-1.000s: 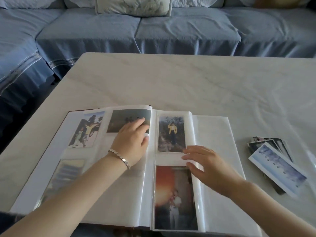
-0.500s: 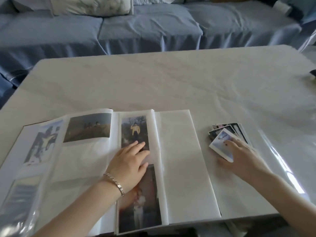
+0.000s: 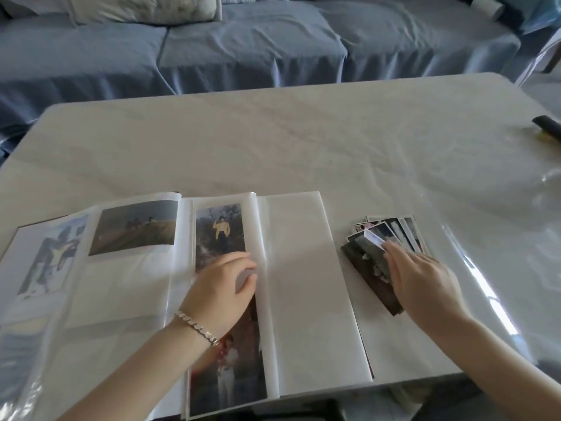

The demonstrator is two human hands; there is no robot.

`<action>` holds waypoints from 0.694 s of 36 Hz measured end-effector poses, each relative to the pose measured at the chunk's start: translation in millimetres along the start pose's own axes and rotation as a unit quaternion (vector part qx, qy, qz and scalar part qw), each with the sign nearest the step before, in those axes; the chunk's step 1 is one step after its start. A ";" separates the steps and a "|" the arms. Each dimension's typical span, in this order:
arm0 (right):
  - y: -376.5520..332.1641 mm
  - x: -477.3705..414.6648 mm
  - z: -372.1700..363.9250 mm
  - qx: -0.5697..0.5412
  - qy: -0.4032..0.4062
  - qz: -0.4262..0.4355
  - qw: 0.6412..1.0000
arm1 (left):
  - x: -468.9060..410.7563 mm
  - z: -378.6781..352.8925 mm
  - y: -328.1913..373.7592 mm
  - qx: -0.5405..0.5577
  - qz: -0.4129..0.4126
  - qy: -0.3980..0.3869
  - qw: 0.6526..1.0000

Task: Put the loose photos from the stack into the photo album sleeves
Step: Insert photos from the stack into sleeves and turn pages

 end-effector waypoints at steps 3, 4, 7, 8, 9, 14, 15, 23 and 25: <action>-15.7 -7.6 9.2 -0.045 0.054 0.038 0.997 | -2.5 -5.6 19.9 0.164 0.096 -0.041 0.981; -25.0 -9.1 11.5 -0.067 0.055 0.056 0.995 | -2.5 -9.0 27.7 0.244 0.149 -0.073 0.955; -59.8 -8.7 16.3 -0.117 0.038 0.123 0.985 | 0.1 -18.7 47.8 0.412 0.287 -0.169 0.848; -70.3 -7.5 15.9 -0.129 0.025 0.141 0.981 | 0.6 -18.7 51.4 0.429 0.301 -0.180 0.832; -78.9 -5.8 14.3 -0.139 0.009 0.153 0.978 | 0.4 -16.7 53.2 0.442 0.311 -0.175 0.823; -100.9 -1.5 1.7 -0.174 -0.096 0.169 0.965 | 3.6 0.3 30.8 0.450 0.354 -0.083 0.815; -103.8 -1.7 0.6 -0.179 -0.115 0.173 0.962 | 4.8 2.5 27.5 0.436 0.352 -0.075 0.825; -122.2 -24.8 -10.6 -0.282 -0.213 -0.001 0.936 | -1.5 42.3 -15.5 0.260 0.219 0.000 0.940; -118.3 -34.4 -21.3 -0.306 -0.230 -0.107 0.918 | -7.2 57.8 -22.6 0.193 0.158 0.017 0.968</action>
Point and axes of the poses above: each hand's wrist, its own x-axis away from the middle knuckle, its own z-axis out of the back of the hand, y = z × x, the point moved 5 cm from there along -x, towards the middle knuckle, and after that the axes turned 13 degrees about y, right-handed, at the moved point
